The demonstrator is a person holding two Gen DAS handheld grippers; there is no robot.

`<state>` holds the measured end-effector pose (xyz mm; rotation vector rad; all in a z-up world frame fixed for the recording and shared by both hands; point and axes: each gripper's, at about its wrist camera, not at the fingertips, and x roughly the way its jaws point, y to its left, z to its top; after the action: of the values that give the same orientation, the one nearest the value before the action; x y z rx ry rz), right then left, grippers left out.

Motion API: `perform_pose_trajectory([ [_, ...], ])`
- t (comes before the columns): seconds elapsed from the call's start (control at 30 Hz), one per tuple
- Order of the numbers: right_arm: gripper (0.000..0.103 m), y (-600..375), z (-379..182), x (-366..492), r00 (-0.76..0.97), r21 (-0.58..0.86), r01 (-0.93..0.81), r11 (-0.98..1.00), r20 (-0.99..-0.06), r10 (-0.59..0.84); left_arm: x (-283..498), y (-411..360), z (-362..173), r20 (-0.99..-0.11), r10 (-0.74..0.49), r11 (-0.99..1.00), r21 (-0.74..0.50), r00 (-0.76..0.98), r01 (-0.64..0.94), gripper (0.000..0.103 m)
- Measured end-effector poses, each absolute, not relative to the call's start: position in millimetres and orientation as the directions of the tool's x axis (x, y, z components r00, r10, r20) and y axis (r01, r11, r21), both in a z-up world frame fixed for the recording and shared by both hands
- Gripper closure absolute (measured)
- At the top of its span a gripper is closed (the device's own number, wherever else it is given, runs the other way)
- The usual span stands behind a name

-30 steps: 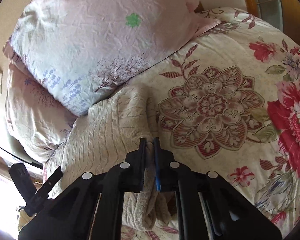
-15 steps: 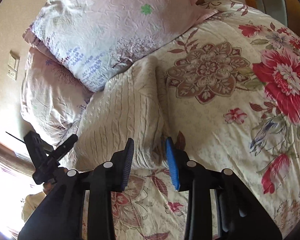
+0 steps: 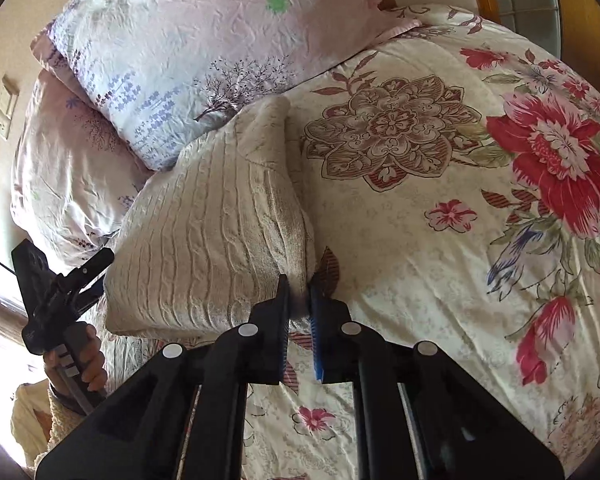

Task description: Fold small clothes

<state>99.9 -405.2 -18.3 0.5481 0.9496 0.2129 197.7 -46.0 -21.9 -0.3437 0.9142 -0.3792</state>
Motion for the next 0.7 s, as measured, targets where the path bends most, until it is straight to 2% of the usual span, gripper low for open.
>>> perform_pose_trajectory([
  [0.1, 0.087, -412, -13, 98, 0.576, 0.584, 0.054, 0.810, -0.681, 0.452, 204, -43, -24, -0.712, -0.463, 0.872, -0.474, 0.527, 0.126, 0.002],
  [0.13, 0.077, -416, -9, 97, 0.586, 0.591, 0.060, 0.804, -0.673, 0.451, 206, -45, -23, -0.716, -0.457, 0.875, -0.467, 0.527, 0.125, 0.002],
  [0.17, 0.055, -421, -6, 99, 0.600, 0.599, 0.071, 0.798, -0.664, 0.445, 208, -47, -22, -0.720, -0.451, 0.880, -0.456, 0.527, 0.130, 0.002],
  [0.23, 0.032, -431, -2, 105, 0.621, 0.643, 0.069, 0.763, -0.626, 0.471, 212, -53, -21, -0.733, -0.446, 0.887, -0.438, 0.515, 0.145, 0.002],
  [0.37, 0.031, -439, -9, 143, 0.570, 0.734, 0.055, 0.677, -0.580, 0.583, 227, -65, -28, -0.739, -0.521, 0.851, -0.492, 0.427, 0.186, 0.002],
  [0.43, 0.031, -438, -16, 162, 0.535, 0.742, 0.073, 0.666, -0.593, 0.602, 234, -66, -32, -0.736, -0.548, 0.833, -0.524, 0.398, 0.179, 0.002],
  [0.67, 0.031, -421, -36, 198, 0.415, 0.701, 0.096, 0.707, -0.674, 0.612, 245, -88, -32, -0.746, -0.540, 0.841, -0.492, 0.390, 0.225, 0.002],
  [0.7, 0.031, -419, -39, 200, 0.405, 0.709, 0.095, 0.699, -0.669, 0.624, 247, -91, -33, -0.743, -0.546, 0.837, -0.495, 0.386, 0.233, 0.006],
])
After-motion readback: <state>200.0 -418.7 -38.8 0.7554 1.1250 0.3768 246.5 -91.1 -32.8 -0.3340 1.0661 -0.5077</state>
